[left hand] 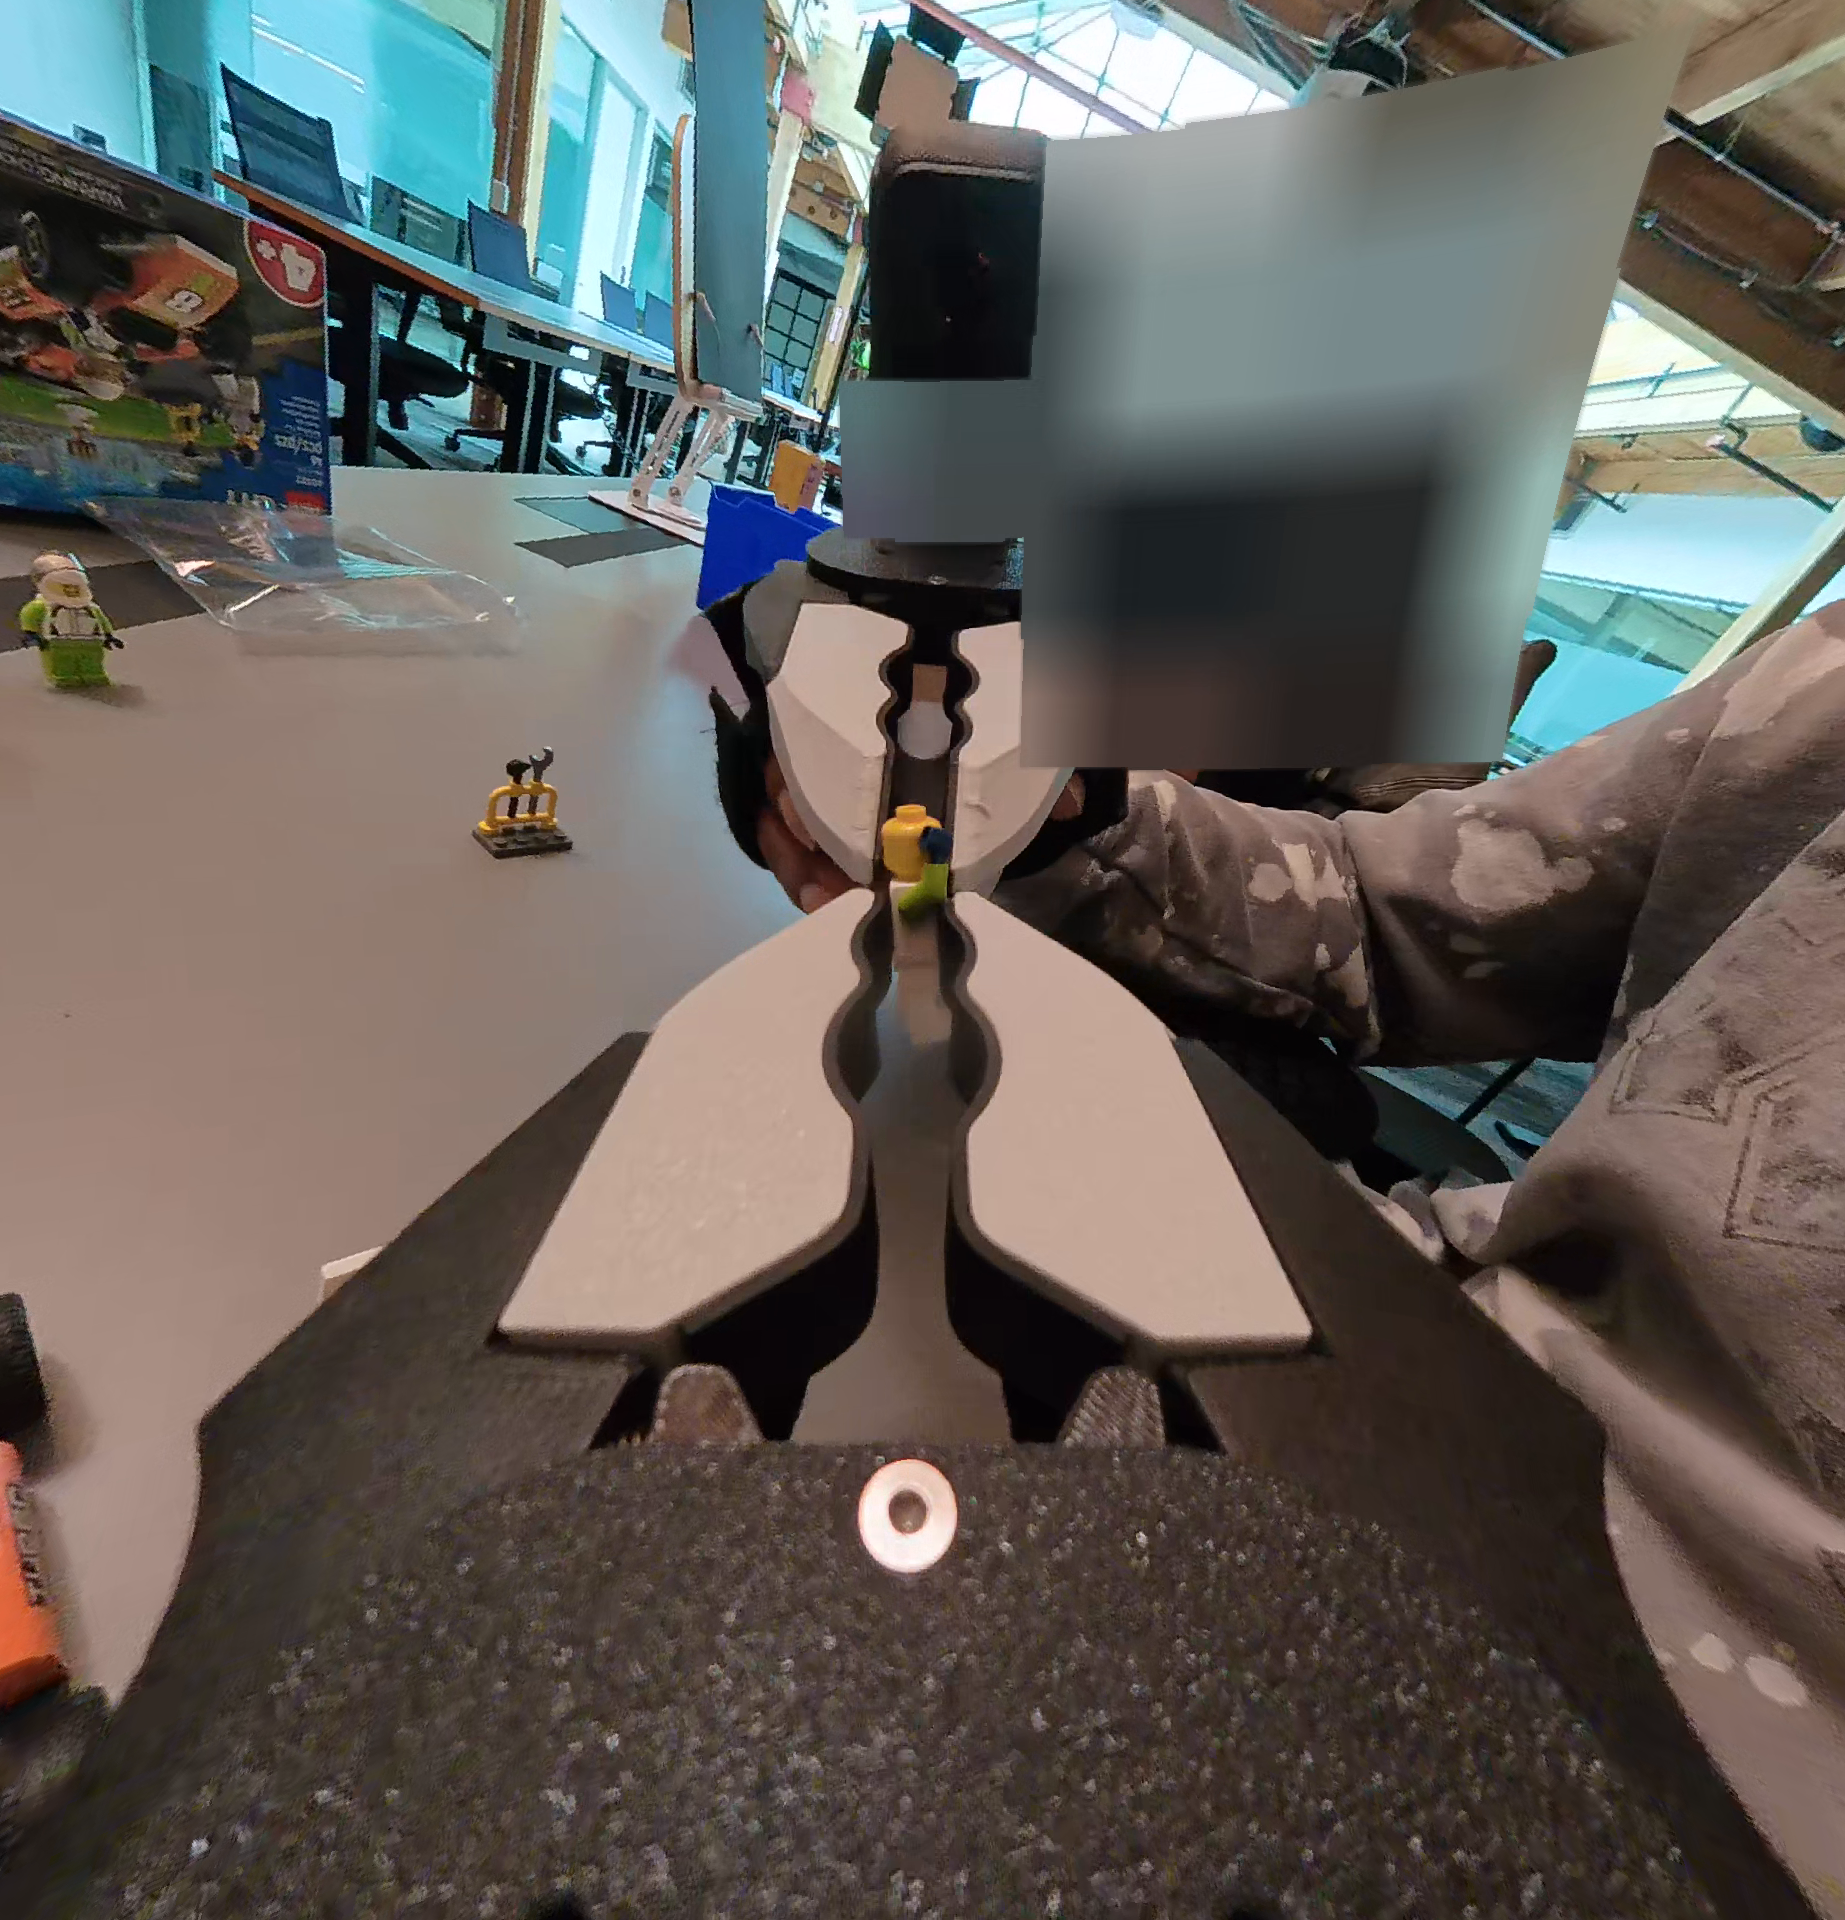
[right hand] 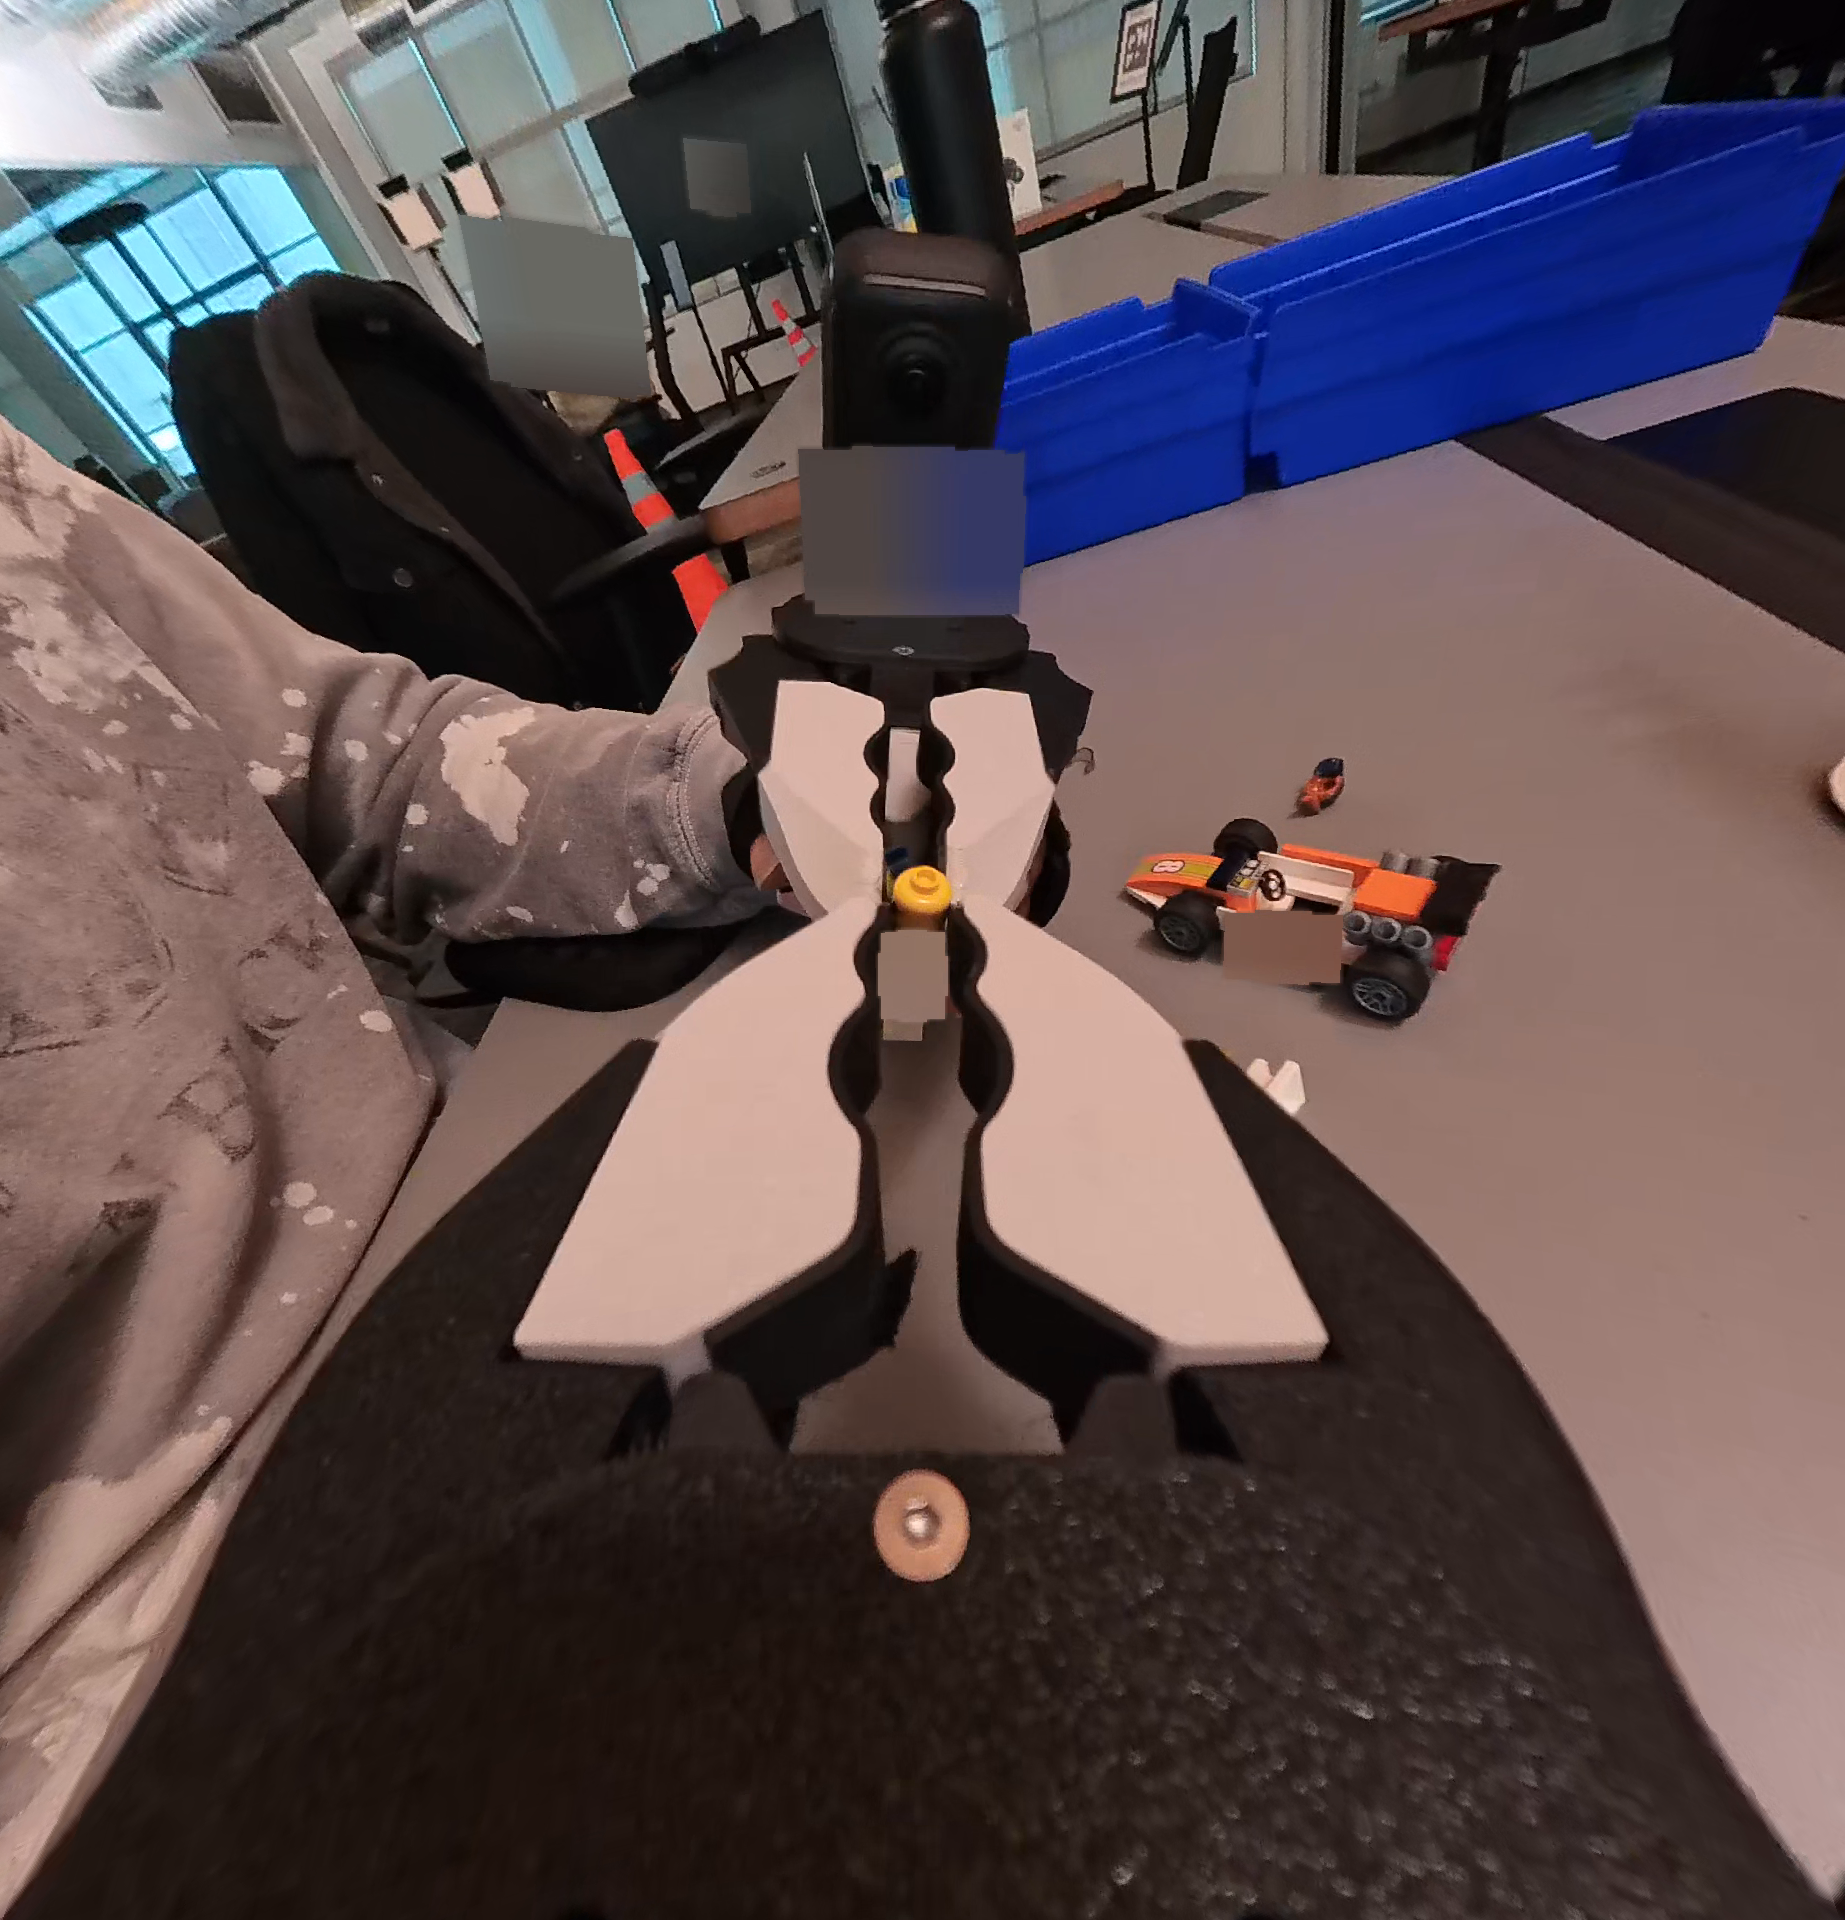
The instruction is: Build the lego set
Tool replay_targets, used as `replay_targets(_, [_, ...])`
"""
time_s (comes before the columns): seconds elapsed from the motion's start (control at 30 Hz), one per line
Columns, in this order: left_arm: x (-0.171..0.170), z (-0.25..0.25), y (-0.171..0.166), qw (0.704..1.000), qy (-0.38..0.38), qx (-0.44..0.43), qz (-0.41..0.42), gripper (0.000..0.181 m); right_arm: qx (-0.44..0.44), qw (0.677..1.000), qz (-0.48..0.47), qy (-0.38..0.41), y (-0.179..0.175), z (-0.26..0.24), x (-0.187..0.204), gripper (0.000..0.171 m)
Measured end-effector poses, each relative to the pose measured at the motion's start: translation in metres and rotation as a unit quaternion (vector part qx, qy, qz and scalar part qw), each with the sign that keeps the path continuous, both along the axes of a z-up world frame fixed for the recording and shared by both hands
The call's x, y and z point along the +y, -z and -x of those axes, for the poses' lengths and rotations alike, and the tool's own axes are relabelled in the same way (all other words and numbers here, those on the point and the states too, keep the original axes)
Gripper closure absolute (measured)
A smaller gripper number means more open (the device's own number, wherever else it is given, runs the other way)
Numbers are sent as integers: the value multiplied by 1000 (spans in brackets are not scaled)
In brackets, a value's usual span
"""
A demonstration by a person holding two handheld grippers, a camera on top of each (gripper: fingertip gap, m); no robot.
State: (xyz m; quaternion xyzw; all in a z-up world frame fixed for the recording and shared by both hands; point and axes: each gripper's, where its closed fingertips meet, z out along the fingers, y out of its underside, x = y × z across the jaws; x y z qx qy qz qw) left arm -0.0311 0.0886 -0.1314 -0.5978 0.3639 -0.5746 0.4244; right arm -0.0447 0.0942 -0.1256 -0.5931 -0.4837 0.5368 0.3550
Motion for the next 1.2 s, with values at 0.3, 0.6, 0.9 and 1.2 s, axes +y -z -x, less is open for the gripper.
replay_targets(0.3, [64, 64, 1, 974, -185, 108, -76, 164, -149, 981, -97, 81, 54, -32, 43, 162])
replay_targets(0.6, [125, 190, 90, 868, -354, 349, -2, 158, -202, 972, -105, 63, 91, -26, 41, 161])
replay_targets(0.9, [133, 176, 104, 876, -314, 365, 3, 160, -216, 970, -102, 54, 99, -29, 39, 162])
replay_targets(1.2, [132, 169, 98, 874, -299, 383, -18, 180, -225, 967, -108, 49, 103, -29, 37, 163])
